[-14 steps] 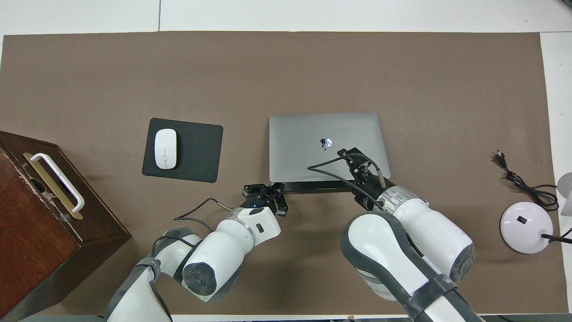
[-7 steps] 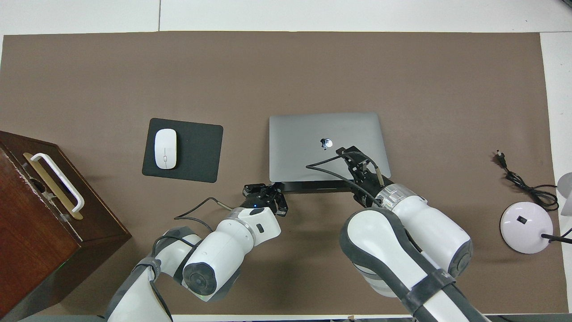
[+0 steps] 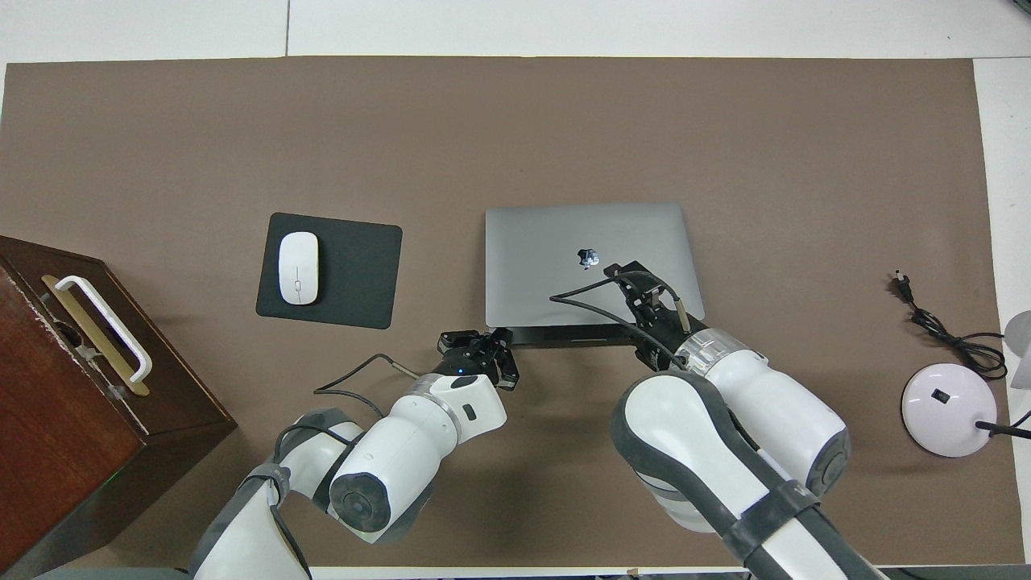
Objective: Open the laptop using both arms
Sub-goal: 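Lift the laptop lid edge upward with the right gripper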
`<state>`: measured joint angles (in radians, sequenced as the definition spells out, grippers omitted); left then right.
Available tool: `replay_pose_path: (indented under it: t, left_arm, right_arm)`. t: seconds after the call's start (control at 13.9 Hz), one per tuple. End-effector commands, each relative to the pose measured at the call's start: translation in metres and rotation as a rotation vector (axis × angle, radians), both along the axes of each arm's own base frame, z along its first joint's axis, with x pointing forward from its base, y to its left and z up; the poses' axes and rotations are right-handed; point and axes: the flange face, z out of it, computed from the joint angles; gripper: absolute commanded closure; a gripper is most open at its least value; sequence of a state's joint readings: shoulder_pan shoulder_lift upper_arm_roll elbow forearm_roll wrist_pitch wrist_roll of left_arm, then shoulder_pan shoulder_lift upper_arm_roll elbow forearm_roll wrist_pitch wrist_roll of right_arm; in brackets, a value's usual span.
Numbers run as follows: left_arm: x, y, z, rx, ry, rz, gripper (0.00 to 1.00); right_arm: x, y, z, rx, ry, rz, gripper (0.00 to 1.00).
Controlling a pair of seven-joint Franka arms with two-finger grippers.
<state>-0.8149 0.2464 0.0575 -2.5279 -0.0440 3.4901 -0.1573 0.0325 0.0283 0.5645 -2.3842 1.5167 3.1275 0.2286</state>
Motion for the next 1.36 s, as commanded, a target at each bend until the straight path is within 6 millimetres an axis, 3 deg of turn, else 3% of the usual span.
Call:
replay_pose_path:
  t: [0.0, 0.29, 1.29]
  left_arm:
    - [0.007, 0.002, -0.013, 0.022, -0.005, -0.006, 1.00]
    - [0.007, 0.002, -0.015, 0.032, -0.010, -0.017, 1.00]
    - [0.007, 0.003, -0.020, 0.055, -0.018, -0.042, 1.00]
  right_arm:
    - [0.005, -0.002, 0.000, -0.018, -0.022, 0.005, 0.00]
    - [0.011, -0.011, 0.001, -0.019, -0.025, -0.008, 0.00]
    - [0.040, 0.001, 0.013, 0.013, -0.059, 0.006, 0.00]
